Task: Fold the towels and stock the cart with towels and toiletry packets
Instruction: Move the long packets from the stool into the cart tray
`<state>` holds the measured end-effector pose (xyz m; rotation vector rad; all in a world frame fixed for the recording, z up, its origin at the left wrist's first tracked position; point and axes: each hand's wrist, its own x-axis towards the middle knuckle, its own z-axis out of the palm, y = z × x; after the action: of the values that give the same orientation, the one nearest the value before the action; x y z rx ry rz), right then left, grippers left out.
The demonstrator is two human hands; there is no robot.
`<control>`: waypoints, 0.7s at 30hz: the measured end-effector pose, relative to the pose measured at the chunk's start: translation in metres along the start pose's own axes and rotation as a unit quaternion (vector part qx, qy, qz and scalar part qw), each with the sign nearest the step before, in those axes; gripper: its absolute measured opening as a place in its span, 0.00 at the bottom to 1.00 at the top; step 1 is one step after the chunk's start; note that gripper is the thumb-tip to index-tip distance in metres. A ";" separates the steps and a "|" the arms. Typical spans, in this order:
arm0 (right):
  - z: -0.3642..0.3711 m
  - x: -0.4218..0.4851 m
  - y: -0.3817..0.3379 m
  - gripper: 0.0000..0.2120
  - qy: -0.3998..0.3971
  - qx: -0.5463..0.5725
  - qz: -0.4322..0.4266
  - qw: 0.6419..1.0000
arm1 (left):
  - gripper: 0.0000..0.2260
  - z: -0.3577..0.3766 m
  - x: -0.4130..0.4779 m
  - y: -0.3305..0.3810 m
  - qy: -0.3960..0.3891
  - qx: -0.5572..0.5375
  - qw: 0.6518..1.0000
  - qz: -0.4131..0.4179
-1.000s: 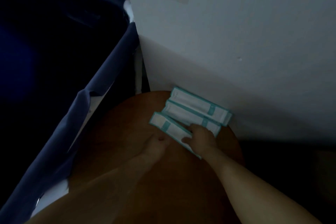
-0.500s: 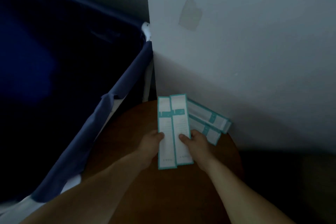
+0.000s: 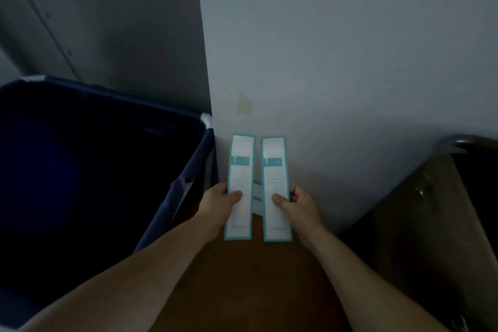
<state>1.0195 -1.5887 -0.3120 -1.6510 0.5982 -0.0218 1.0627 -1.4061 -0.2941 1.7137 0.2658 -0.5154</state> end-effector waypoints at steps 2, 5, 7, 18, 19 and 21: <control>-0.012 -0.034 -0.016 0.06 0.016 0.018 -0.011 1.000 | 0.03 0.001 -0.022 0.013 -0.012 0.013 0.999 0.036; -0.032 -0.087 -0.035 0.06 0.057 0.027 -0.029 0.998 | 0.02 0.009 -0.061 0.030 -0.032 0.026 0.995 0.090; -0.050 -0.120 -0.049 0.07 0.097 0.028 -0.048 0.994 | 0.03 0.020 -0.089 0.045 -0.040 0.019 0.992 0.119; -0.216 -0.264 -0.081 0.04 0.272 0.033 -0.111 0.955 | 0.08 0.159 -0.235 0.121 -0.164 0.039 0.951 0.260; -0.236 -0.277 -0.077 0.05 0.288 0.035 -0.113 0.950 | 0.08 0.177 -0.248 0.122 -0.175 0.047 0.947 0.265; -0.277 -0.302 -0.066 0.05 0.318 0.039 -0.110 0.941 | 0.08 0.216 -0.277 0.123 -0.195 0.064 0.940 0.272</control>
<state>0.6862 -1.7221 -0.1029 -1.6172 0.8778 -0.7572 0.8350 -1.6128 -0.0847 1.6747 -0.5263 -0.4485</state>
